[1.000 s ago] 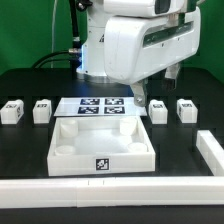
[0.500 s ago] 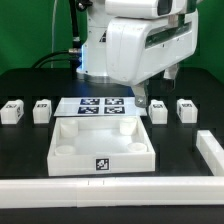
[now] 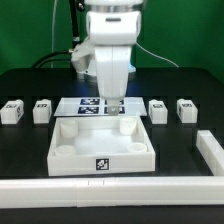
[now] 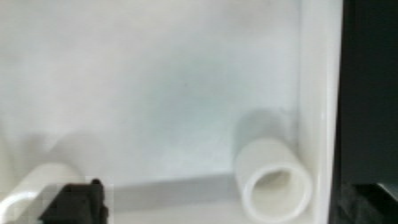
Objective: Assemble one leg
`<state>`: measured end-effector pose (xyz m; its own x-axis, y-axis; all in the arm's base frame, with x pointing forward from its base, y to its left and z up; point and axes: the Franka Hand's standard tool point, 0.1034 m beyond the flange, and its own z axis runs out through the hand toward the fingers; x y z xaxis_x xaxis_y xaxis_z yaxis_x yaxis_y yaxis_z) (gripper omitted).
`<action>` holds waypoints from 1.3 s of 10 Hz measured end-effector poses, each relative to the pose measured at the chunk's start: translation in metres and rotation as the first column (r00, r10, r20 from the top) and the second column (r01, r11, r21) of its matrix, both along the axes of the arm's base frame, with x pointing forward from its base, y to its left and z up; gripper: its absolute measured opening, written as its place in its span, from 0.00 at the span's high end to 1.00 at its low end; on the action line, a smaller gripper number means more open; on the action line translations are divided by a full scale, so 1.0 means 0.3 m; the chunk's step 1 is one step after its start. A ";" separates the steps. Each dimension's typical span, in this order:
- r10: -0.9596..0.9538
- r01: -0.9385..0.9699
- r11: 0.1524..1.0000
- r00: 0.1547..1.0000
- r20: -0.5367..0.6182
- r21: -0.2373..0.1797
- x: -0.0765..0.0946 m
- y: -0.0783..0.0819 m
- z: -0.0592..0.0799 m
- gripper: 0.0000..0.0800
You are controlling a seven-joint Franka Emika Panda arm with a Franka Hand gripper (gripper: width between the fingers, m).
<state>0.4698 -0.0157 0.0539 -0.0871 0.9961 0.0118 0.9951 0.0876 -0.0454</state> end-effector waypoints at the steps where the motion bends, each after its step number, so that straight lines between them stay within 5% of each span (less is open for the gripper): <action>1: 0.077 -0.076 0.997 0.997 -0.030 0.017 -0.041 -0.042 -0.065 0.19; 4: 0.012 -0.010 1.000 0.998 -0.064 0.024 -0.065 -0.054 -0.137 0.19; 7: 0.008 -0.006 1.000 0.998 -0.065 0.023 -0.065 -0.056 -0.139 0.19; 8: 0.007 -0.006 1.000 0.998 -0.065 0.023 -0.066 -0.057 -0.139 0.35; 9: 0.007 -0.005 1.000 0.998 -0.066 0.023 -0.066 -0.057 -0.140 0.35; 11: 0.006 -0.005 1.000 0.998 -0.066 0.023 -0.067 -0.057 -0.141 0.69; 12: 0.006 -0.004 1.000 0.998 -0.067 0.023 -0.068 -0.058 -0.141 0.69; 13: 0.005 -0.003 1.000 0.998 -0.061 0.023 -0.063 -0.059 -0.139 0.91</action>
Offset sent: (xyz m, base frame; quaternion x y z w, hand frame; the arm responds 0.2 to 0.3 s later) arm -0.0021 0.0026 -0.0293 0.0087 0.0268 0.0013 0.9996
